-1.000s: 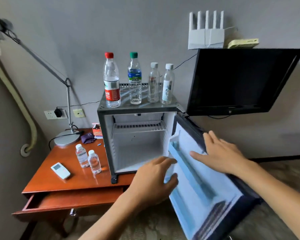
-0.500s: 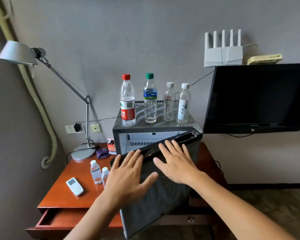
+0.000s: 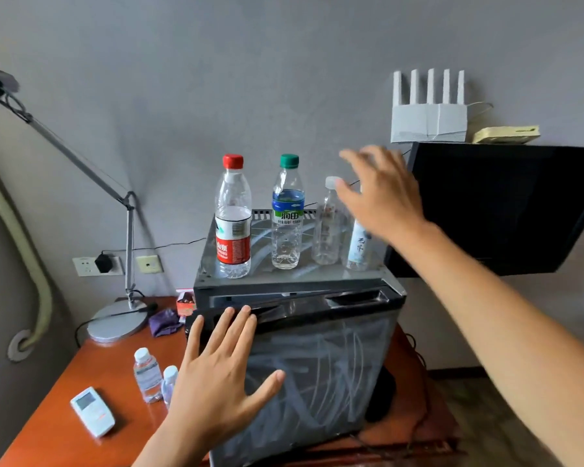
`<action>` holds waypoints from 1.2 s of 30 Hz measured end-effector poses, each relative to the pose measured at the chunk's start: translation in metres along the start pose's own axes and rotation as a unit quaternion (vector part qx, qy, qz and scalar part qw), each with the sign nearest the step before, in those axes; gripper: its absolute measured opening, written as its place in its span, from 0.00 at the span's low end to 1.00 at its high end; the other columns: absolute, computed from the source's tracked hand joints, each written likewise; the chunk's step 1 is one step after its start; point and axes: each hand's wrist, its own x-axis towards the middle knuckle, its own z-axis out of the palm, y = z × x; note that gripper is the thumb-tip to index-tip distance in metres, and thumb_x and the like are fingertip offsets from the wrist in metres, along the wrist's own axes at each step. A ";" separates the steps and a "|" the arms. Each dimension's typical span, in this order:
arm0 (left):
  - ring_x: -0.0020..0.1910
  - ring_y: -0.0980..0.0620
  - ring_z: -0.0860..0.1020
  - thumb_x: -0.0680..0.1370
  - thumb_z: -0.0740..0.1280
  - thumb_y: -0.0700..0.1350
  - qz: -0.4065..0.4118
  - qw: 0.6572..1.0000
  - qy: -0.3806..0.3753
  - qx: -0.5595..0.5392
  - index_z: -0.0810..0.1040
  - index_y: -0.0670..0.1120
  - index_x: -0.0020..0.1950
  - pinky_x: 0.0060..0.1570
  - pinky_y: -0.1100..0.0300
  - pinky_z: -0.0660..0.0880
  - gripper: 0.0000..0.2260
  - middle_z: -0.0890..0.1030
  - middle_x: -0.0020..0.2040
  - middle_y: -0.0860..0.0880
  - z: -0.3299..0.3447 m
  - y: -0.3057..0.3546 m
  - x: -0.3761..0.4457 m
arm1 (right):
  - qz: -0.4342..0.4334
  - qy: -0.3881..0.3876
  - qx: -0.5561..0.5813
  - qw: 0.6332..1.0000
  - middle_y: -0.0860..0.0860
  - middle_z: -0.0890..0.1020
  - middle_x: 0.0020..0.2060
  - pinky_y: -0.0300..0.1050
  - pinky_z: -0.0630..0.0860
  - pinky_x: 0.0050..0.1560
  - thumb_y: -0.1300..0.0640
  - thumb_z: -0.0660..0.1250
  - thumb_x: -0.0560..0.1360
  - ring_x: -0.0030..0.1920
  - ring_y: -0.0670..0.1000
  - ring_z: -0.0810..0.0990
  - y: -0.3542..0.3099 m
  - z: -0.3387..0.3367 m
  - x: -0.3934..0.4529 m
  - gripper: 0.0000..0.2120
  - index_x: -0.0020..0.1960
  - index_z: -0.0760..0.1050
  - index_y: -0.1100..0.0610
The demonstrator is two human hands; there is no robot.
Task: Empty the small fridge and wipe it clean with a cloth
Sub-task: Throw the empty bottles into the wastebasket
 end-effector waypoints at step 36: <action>0.63 0.52 0.78 0.77 0.75 0.39 0.046 0.703 -0.289 -0.648 0.68 0.47 0.72 0.65 0.51 0.75 0.27 0.80 0.62 0.51 0.096 0.412 0.035 | 0.079 -0.042 0.144 0.985 0.48 0.74 0.34 0.49 0.72 0.35 0.38 0.65 0.77 0.37 0.51 0.74 0.285 -0.074 -0.352 0.23 0.35 0.73 0.56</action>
